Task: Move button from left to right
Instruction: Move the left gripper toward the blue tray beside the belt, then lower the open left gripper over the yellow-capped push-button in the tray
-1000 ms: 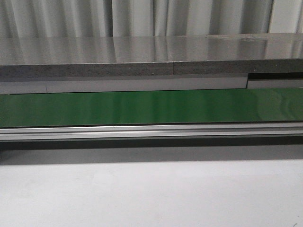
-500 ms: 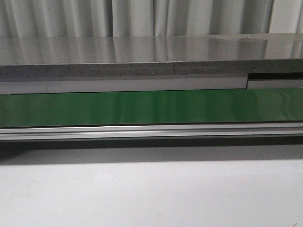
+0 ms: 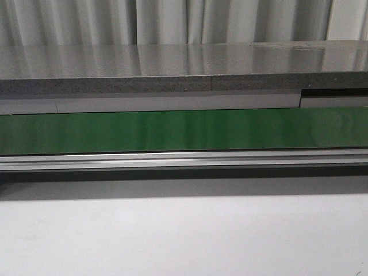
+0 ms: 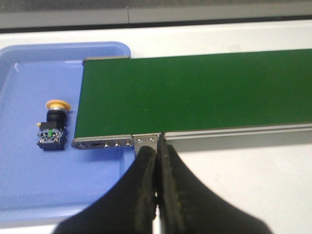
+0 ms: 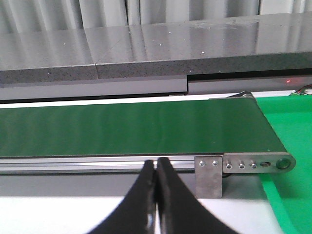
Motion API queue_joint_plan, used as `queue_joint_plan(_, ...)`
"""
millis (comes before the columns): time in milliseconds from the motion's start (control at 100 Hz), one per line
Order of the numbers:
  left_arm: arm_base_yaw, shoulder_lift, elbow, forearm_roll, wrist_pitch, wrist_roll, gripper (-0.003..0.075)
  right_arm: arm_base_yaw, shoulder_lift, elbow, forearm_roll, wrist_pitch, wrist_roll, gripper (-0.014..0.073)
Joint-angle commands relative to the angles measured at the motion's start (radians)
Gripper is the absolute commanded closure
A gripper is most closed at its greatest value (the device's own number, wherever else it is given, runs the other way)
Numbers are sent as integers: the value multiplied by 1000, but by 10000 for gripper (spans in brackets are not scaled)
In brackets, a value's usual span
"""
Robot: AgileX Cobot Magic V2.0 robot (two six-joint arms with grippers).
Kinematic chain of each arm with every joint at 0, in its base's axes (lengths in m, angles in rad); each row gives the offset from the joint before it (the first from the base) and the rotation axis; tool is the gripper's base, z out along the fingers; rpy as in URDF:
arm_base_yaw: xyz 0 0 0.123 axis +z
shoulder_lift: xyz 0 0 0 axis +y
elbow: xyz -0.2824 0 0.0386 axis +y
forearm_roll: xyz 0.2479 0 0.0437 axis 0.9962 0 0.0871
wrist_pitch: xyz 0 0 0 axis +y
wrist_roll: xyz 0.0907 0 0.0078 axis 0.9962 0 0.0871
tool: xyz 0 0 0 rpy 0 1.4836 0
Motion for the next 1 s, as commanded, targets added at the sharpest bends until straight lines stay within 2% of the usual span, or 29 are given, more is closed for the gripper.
queue_joint_plan(0,-8,40,-40,-8,-31,-9,740,2,-20,-16,-8,-82,0,662)
queue_joint_plan(530,-8,61,-40,-12,-27,-9,721,2,-20,-16,-8,-82,0,662)
queue_joint_plan(620,-8,61,-40,-12,-26,-9,608,2,-20,-16,-8,-82,0,662)
queue_joint_plan(670,-8,61,-40,-12,-23,-9,503,2,-20,-16,-8,-82,0,662)
queue_joint_plan(790,-8,61,-40,-12,-24,-9,190,2,-20,-16,-8,-82,0,662)
queue_joint_plan(840,-8,61,-40,-12,-24,-9,106,2,-20,-16,-8,-82,0,662)
queue_joint_plan(910,-8,61,-40,-12,-24,-9,57,2,-20,-16,-8,-82,0,662)
queue_joint_plan(990,-8,61,-40,-12,-16,-9,62,2,-20,-16,-8,-82,0,662)
